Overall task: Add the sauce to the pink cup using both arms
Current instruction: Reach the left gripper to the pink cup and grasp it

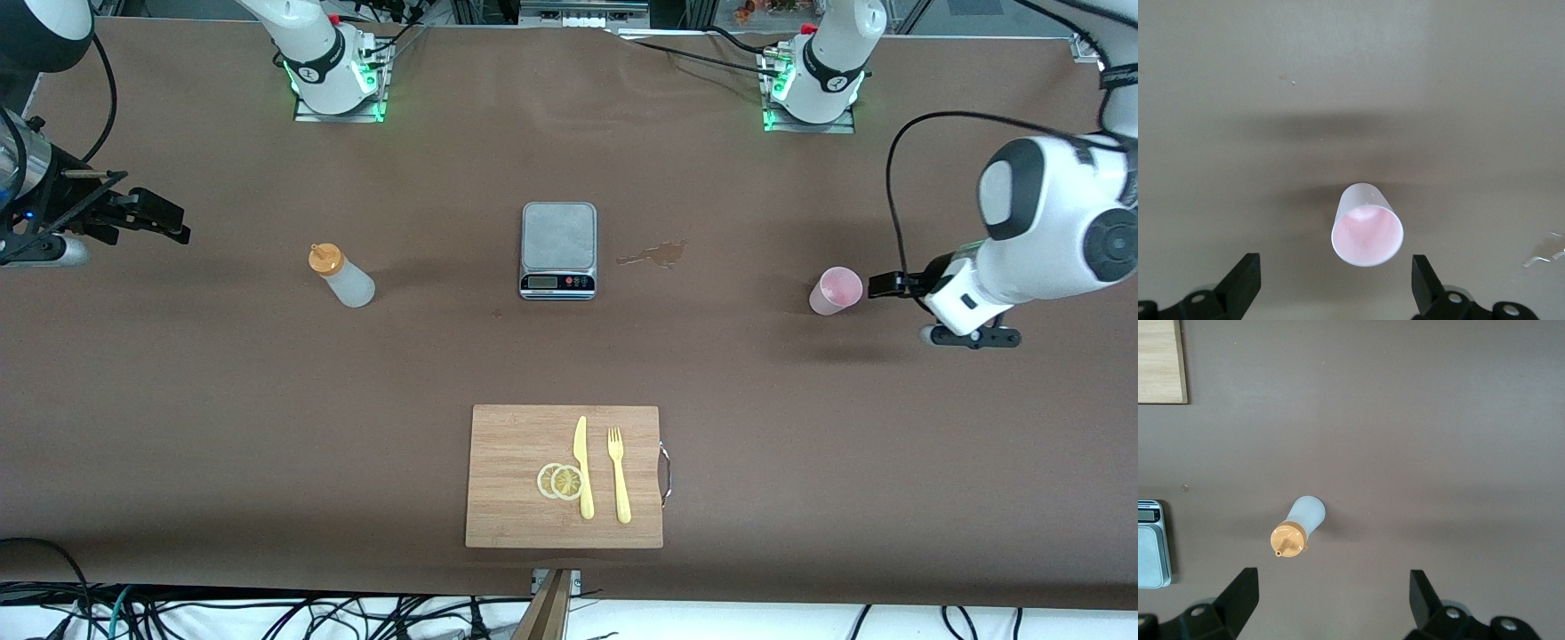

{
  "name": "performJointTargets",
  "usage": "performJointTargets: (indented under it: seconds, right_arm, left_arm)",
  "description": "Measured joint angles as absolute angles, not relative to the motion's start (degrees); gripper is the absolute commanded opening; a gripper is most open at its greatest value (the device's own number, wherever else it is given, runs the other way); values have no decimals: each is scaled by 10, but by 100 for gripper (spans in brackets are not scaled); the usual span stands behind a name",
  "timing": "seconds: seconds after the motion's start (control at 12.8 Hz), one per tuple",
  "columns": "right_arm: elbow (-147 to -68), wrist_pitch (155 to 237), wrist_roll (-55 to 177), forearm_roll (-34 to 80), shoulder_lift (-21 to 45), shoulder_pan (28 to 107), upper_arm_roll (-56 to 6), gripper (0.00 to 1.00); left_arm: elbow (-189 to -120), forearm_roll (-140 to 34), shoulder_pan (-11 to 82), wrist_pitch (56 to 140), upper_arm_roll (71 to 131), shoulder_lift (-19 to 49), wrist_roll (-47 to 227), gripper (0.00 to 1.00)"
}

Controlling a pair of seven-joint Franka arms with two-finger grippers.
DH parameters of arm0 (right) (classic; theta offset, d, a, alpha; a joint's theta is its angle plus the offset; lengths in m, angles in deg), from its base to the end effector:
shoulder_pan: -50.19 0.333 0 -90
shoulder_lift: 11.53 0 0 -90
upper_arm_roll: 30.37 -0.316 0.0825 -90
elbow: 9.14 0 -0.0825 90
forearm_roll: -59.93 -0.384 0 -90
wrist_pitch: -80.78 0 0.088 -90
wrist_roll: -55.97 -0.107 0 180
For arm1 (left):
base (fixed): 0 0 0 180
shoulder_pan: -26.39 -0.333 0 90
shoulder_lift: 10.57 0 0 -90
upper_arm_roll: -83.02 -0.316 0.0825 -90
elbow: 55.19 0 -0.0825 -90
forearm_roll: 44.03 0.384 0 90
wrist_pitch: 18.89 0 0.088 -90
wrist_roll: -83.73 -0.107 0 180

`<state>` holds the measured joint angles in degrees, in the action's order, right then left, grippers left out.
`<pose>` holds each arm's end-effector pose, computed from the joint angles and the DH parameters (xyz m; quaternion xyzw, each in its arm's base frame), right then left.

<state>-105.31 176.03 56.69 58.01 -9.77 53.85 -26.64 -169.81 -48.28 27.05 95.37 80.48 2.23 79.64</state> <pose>0.5668 0.0031 0.5641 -0.9996 -0.0037 0.0232 0.0158 0.5669 0.0134 0.3310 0.9931 -0.0001 -0.1128 0.0328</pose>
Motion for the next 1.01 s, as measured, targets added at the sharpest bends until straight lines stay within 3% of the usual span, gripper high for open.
performJointTargets:
  seconds: [0.39,0.78,0.86,1.01]
  right_arm:
    - [-1053,1760,567,580,-98,539,-266,100]
    - [-1053,1760,567,580,-98,539,-266,100]
    - [-1053,1760,567,580,-98,539,-266,100]
    - [-1053,1760,567,580,-98,539,-266,100]
  left_arm:
    - [-1804,-483,268,1091,805,22,787,98]
    - [-1862,-483,264,1163,805,22,772,94]
    - [-1868,-483,263,1167,805,22,771,85]
    - [-1877,-483,263,1178,805,22,770,45]
